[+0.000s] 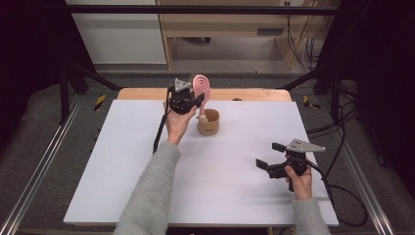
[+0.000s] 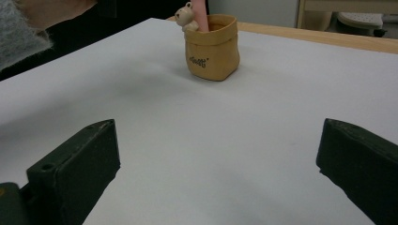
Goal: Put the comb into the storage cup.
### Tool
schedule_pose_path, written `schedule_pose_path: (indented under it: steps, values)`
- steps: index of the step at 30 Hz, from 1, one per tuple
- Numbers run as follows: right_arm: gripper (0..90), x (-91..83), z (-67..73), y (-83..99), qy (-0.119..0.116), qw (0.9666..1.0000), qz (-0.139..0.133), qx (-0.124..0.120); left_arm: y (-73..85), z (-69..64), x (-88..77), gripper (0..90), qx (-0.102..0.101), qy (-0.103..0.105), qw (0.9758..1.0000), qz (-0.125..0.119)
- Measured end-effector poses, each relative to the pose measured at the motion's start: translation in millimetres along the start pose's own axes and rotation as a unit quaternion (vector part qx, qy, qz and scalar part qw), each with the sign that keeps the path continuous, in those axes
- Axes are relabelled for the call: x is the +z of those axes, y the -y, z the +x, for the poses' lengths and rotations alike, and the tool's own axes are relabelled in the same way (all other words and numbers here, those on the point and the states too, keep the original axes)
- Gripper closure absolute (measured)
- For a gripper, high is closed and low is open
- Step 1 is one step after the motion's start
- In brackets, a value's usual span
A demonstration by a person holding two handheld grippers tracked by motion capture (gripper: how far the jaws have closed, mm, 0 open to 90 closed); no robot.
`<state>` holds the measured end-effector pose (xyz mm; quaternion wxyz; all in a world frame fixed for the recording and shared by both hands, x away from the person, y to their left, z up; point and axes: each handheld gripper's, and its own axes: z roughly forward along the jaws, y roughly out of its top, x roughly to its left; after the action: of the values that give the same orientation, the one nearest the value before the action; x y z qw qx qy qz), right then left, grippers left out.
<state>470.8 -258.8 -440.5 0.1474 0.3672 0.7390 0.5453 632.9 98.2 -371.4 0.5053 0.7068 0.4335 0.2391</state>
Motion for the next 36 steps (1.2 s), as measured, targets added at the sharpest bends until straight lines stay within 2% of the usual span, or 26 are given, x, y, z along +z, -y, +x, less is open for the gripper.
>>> schedule_pose_path:
  steps: [20, 27, 36]
  values:
    - [0.3, 0.1, 0.5, -0.4, -0.001, 1.0, -0.001, 0.0, -0.3, -1.7, -3.8, 59.8, 0.015, -0.008, 0.9998, -0.004]
    - [0.3, 0.0, 0.9, -0.5, -0.002, 1.0, -0.001, 0.002, -1.0, -0.7, -5.8, 52.4, 0.014, -0.015, 0.9997, -0.01]
    - [0.3, 0.1, 1.0, -0.6, -0.003, 1.0, -0.001, 0.001, -0.8, 0.4, -6.3, 49.3, 0.021, -0.022, 0.9994, -0.014]
